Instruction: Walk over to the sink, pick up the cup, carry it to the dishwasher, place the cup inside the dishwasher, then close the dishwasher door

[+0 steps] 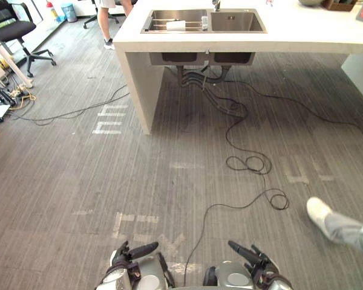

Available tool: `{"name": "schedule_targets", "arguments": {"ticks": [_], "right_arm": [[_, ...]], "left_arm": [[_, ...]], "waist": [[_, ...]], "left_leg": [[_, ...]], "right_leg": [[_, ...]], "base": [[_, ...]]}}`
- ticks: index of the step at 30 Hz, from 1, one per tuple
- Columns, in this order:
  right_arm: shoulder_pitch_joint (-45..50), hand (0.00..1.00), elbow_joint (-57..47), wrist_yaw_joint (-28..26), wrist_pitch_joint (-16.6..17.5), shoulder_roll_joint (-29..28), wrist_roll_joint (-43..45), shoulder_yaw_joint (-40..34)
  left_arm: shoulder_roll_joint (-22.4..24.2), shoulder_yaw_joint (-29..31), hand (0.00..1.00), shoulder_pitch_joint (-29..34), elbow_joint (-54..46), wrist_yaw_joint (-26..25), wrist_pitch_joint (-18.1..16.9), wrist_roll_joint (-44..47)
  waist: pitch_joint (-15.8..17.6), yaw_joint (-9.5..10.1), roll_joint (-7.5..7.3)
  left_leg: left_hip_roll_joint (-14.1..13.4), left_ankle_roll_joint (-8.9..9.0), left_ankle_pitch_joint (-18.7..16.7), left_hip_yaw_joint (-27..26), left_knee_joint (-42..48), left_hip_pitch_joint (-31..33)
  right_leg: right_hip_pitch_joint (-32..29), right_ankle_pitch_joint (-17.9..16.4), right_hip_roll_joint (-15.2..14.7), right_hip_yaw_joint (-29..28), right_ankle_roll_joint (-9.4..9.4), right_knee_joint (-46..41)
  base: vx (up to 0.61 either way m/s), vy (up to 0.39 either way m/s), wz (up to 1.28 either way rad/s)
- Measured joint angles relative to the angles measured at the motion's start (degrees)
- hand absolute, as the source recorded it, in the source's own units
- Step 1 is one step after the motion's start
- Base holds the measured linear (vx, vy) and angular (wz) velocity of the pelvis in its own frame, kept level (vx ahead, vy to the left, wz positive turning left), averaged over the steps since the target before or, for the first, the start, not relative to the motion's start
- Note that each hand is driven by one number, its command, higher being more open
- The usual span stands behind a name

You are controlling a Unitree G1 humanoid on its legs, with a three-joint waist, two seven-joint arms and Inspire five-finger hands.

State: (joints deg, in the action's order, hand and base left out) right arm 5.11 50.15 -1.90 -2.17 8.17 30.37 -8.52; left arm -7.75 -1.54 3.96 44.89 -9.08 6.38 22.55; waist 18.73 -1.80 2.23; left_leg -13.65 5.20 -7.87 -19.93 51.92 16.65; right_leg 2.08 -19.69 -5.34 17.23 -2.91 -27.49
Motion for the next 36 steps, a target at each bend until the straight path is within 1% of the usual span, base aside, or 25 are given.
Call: {"name": "schedule_targets", "arguments": {"ticks": [4,5,7,8,9,10,12,13,14,15,16,17,18,19,20,23,25,26,27,29,30,31,33,34,36], "right_arm": [[0.1,1.0,-2.0,1.5,0.2,0.6,0.1,0.5],[0.1,1.0,-2.6,1.5,0.5,1.2,0.7,0.5],[0.3,1.0,-2.7,0.9,0.7,2.1,1.7,0.5],[0.8,1.0,-2.8,0.3,0.7,2.7,1.9,0.4],[0.8,1.0,-2.7,0.3,0.7,2.7,2.0,0.4],[0.8,1.0,-2.7,-0.6,0.3,2.9,2.0,0.5],[0.7,1.0,-2.6,-1.5,-0.2,3.1,2.0,0.5],[1.1,1.0,-1.9,-1.5,-0.8,2.9,1.9,0.5],[2.3,1.0,-0.9,-2.2,-1.8,2.6,1.8,0.5],[2.6,1.0,0.0,-2.7,-2.4,2.5,1.3,0.5],[2.6,1.0,0.6,-2.8,-2.7,2.4,0.8,0.5],[2.4,1.0,1.4,-2.9,-3.3,2.1,-0.8,1.0],[2.1,1.0,1.7,-3.3,-3.7,2.1,-1.9,2.2],[2.0,1.0,1.7,-3.6,-3.9,1.9,-2.7,2.4],[1.9,1.0,0.7,-3.6,-2.8,1.4,-3.2,2.3],[2.3,1.0,-1.1,-3.7,-2.6,1.3,-2.9,2.3],[2.4,1.0,-0.8,-3.3,-2.9,1.2,-2.9,2.3],[2.3,1.0,0.2,-3.4,-3.4,0.9,-2.2,1.9],[2.2,1.0,1.0,-3.5,-3.4,0.8,-2.2,1.1],[2.1,1.0,2.7,-3.8,-3.3,0.2,-1.1,-0.8],[2.1,1.0,4.0,-3.9,-3.3,0.2,0.1,-1.4],[1.9,1.0,4.9,-4.0,-3.3,0.4,0.7,-1.9],[1.6,1.0,7.1,-4.5,-3.4,0.9,2.5,-3.7],[1.1,1.0,7.9,-5.4,-3.6,1.7,3.3,-4.7],[0.3,1.0,8.6,-5.7,-4.2,2.1,3.3,-5.0]], "left_arm": [[0.2,-0.2,1.0,1.7,-3.1,0.8,-0.9,1.2],[0.3,-0.6,1.0,2.3,-4.0,0.9,-1.1,1.3],[0.5,-1.2,1.0,2.9,-4.3,0.9,-1.4,1.3],[1.0,-1.2,1.0,3.7,-4.3,0.8,-1.5,1.5],[1.0,-1.0,1.0,3.7,-4.3,0.9,-1.6,2.1],[1.0,-1.0,1.0,3.3,-4.3,0.6,-1.7,2.3],[1.1,-0.7,1.0,3.4,-4.4,0.7,-1.8,2.3],[1.1,-0.3,1.0,3.9,-4.3,0.6,-1.6,2.3],[1.5,0.1,1.0,4.2,-4.2,0.3,-1.2,2.1],[1.8,0.6,1.0,3.6,-4.1,0.2,-0.5,1.2],[1.9,1.0,1.0,3.5,-4.0,0.4,-0.2,0.0],[2.1,1.2,1.0,3.3,-4.0,0.4,0.2,-2.2],[2.1,1.1,1.0,3.2,-3.9,0.0,0.4,-3.6],[2.2,1.0,1.0,3.2,-3.9,-0.6,0.5,-3.6],[2.3,0.9,1.0,3.2,-3.9,-2.0,0.7,-3.2],[2.1,-1.4,1.0,1.9,-4.2,-2.1,0.7,0.0],[2.6,-2.5,1.0,-0.2,-4.3,-2.1,0.7,1.3],[2.8,-2.9,1.0,-1.3,-4.3,-2.1,0.5,1.8],[2.4,-2.9,1.0,-2.1,-4.3,-2.1,0.3,2.4],[1.3,-2.6,1.0,-2.4,-4.2,-2.0,0.5,3.4],[0.3,-2.5,1.0,-2.1,-4.2,-1.9,0.6,3.4],[0.1,-2.3,1.0,-2.3,-4.1,-1.8,0.7,3.4],[0.2,-2.3,1.0,-2.3,-4.1,-1.3,1.1,3.3],[0.7,-2.4,1.0,-2.4,-4.2,-0.7,1.3,3.3],[1.2,-2.4,1.0,-2.5,-4.1,-0.7,1.4,3.3]], "waist": [[0.2,1.24,-0.01],[0.2,1.45,0.12],[0.0,1.79,0.52],[-0.5,1.99,1.42],[-0.4,2.16,1.23],[-0.8,2.8,0.25],[-2.1,3.32,0.14],[-3.5,3.55,-0.56],[-5.8,4.0,-1.44],[-6.3,3.65,-2.27],[-6.7,3.64,-2.48],[-7.0,3.5,-2.77],[-6.9,3.05,-3.1],[-6.9,2.53,-3.06],[-6.9,1.35,-2.94],[-6.9,0.35,-2.63],[-6.0,-0.04,-1.57],[-5.7,-0.27,-1.07],[-5.5,-0.46,-1.37],[-4.8,-0.54,-2.27],[-4.4,-0.63,-3.32],[-4.1,-0.79,-3.83],[-3.7,-1.01,-3.24],[-3.9,-0.92,-1.29],[-4.1,-0.65,0.27]], "left_leg": [[3.8,0.56,1.1,-5.0,-21.0,1.2],[5.2,1.83,3.0,-6.3,-28.6,1.1],[7.0,2.5,5.2,-7.6,-37.3,-1.2],[6.8,1.46,5.8,-7.0,-40.7,-3.4],[7.2,-1.3,8.3,-6.8,-40.1,-3.8],[7.7,-2.16,8.5,-6.4,-36.5,-2.6],[7.7,-5.29,6.5,-5.7,-29.2,0.9],[8.4,-7.84,4.7,-6.1,-26.7,1.7],[10.0,-11.62,2.0,-6.7,-25.4,1.9],[11.9,-13.04,-0.2,-6.2,-24.4,1.7],[12.8,-13.34,-0.9,-6.1,-24.5,1.3],[14.3,-13.81,-2.1,-5.8,-25.7,-0.6],[15.7,-13.83,-2.5,-5.2,-28.0,-3.5],[16.1,-13.84,-2.6,-4.6,-29.1,-5.1],[16.7,-13.64,-2.4,-3.1,-32.8,-9.9],[16.3,-12.21,-1.6,1.5,-38.9,-17.2],[14.6,-10.51,-1.4,4.7,-41.4,-20.3],[13.3,-9.11,-1.9,6.6,-41.9,-21.2],[12.4,-7.5,-2.7,8.4,-41.7,-21.8],[11.3,-4.92,-4.9,10.4,-40.2,-23.3],[11.2,-3.01,-7.3,11.9,-38.2,-24.4],[11.2,-2.04,-8.5,13.3,-37.1,-25.1],[9.6,-0.57,-9.9,15.8,-36.8,-26.5],[7.1,0.14,-10.5,17.1,-37.2,-26.9],[5.3,-0.03,-10.4,17.9,-37.9,-27.5]], "right_leg": [[3.3,-0.3,0.0,-0.9,0.39,3.1],[4.3,-0.7,0.0,-1.1,1.07,3.7],[6.4,-2.0,0.3,-1.6,3.03,3.8],[8.4,-3.8,1.1,-2.3,3.97,3.9],[9.5,-4.8,0.8,-2.5,4.31,3.9],[10.3,-6.3,-0.3,-3.2,4.42,4.8],[11.3,-7.3,-1.1,-4.1,5.19,7.1],[12.5,-7.6,-2.1,-4.1,5.58,8.8],[11.8,-7.1,-3.6,-5.0,6.48,5.6],[7.7,-5.4,-6.0,-6.9,9.7,-4.6],[5.0,-3.5,-7.2,-8.1,12.94,-10.8],[-0.7,3.9,-9.0,-10.7,17.11,-22.4],[-5.4,8.5,-10.1,-12.1,16.97,-32.0],[-7.3,8.0,-10.4,-11.8,16.14,-35.6],[-10.9,6.2,-10.2,-10.3,12.85,-39.5],[-15.9,3.5,-9.9,-5.4,8.66,-33.2],[-17.7,3.2,-9.4,-2.9,8.06,-19.5],[-19.0,4.5,-9.1,-2.5,8.61,-8.9],[-20.4,7.9,-9.2,-3.2,8.87,0.8],[-21.0,12.9,-9.8,-4.6,9.32,10.1],[-20.4,13.8,-10.2,-4.6,9.57,10.9],[-19.9,17.2,-10.3,-5.2,9.72,9.5],[-19.8,19.7,-10.0,-4.9,9.03,4.7],[-19.8,18.8,-8.3,-4.1,6.42,1.8],[-19.8,15.7,-6.9,-2.6,5.36,-0.7]], "base": [[0.16,0.01,-0.19],[0.33,0.068,-0.15],[0.42,0.133,-0.16],[0.41,0.151,-0.18],[0.41,0.165,-0.24],[0.41,0.189,-0.23],[0.39,0.204,-0.23],[0.58,0.22,-0.13],[0.75,0.239,0.14],[0.76,0.219,0.28],[0.6,0.162,0.42],[0.55,0.124,0.27],[0.53,0.104,0.26],[0.58,0.066,0.32],[0.46,0.028,0.31],[0.37,-0.055,0.52],[0.36,-0.187,0.79],[0.37,-0.279,0.71],[0.37,-0.304,0.69],[0.35,-0.348,0.6],[0.37,-0.424,0.67],[0.39,-0.485,0.8],[0.35,-0.423,0.68],[0.33,-0.38,0.45],[0.33,-0.339,0.24]]}}
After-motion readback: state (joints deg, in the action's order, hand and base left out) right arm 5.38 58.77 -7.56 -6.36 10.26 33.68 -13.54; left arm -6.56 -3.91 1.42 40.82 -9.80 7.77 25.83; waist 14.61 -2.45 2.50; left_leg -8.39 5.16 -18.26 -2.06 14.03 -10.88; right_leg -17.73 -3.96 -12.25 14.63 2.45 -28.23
